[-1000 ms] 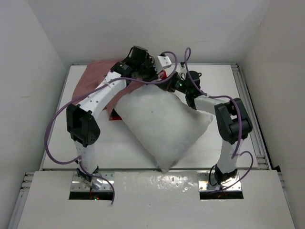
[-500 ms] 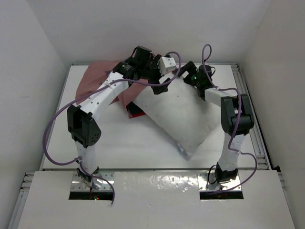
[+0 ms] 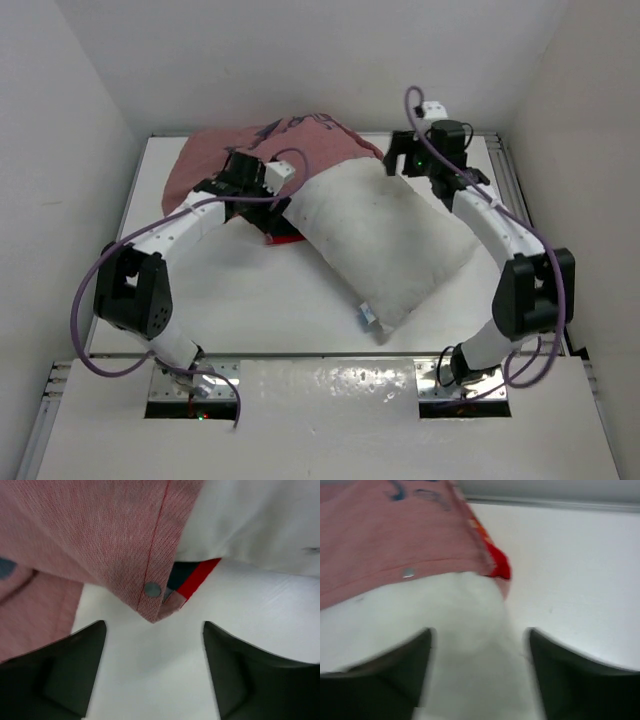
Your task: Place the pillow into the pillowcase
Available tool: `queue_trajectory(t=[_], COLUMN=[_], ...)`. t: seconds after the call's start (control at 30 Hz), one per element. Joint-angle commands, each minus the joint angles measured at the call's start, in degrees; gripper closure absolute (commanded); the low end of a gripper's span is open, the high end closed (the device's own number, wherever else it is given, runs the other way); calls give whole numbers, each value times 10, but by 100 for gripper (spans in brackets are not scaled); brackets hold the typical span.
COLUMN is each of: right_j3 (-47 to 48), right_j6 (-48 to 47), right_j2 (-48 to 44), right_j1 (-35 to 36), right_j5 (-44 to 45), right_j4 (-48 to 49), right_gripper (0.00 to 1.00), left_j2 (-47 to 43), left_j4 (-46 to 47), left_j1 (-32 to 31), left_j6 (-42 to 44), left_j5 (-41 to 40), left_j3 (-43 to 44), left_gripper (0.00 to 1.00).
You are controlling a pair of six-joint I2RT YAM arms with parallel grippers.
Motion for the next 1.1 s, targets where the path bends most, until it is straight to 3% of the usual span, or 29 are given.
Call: queue_trajectory(t=[0.0,0.07,0.1,0.23,0.43,0.53,0.6,0.63,0.67,0.73,0.77,0.83,0.9,0.93,1.07], right_j3=[-16,-24,-23,-10,-13,22,32,32,32,27,25,26,42,49,89], right_j6=[-177,-231,-236,-229,-212,-166,-146,-121,-110,-81,-68,-27,24,91,251], right_j2=[-42,-44,-41,-4,70,124,143,143,139,130,121,109,100,98,108], right_j1=[79,135,149,211,264,265,259,254,248,228,222,199,172,164,113], right_j5=[31,27,26,19,75,48,22,15,5,-45,-59,-113,-132,-138,-107], right_j4=[-31,-51,-57,-81,-86,-113,-109,-95,-84,-47,-31,26,79,135,271], right_gripper=[2,1,1,1,1,3,30,56,66,94,100,100,100,100,100], left_j2=[-28,-26,-18,3,27,29,28,29,29,26,18,5,-10,-19,-30], left_j4=[87,125,136,196,288,310,325,353,358,345,298,244,132,98,-85], left_j1=[9,10,9,10,3,-2,-8,-9,-9,-9,-9,-18,-46,-61,-74], left_j6=[-76,-75,-72,-80,-77,-85,-78,-70,-66,-55,-39,29,101,166,287], left_j5=[-61,-82,-81,-58,-96,-58,-50,-49,-51,-47,-11,23,75,93,256], left_j3=[-72,-96,-111,-128,-184,-199,-222,-241,-245,-242,-217,-145,-80,-18,106], left_gripper=[18,3,1,0,2,26,51,79,99,100,100,100,100,100,100])
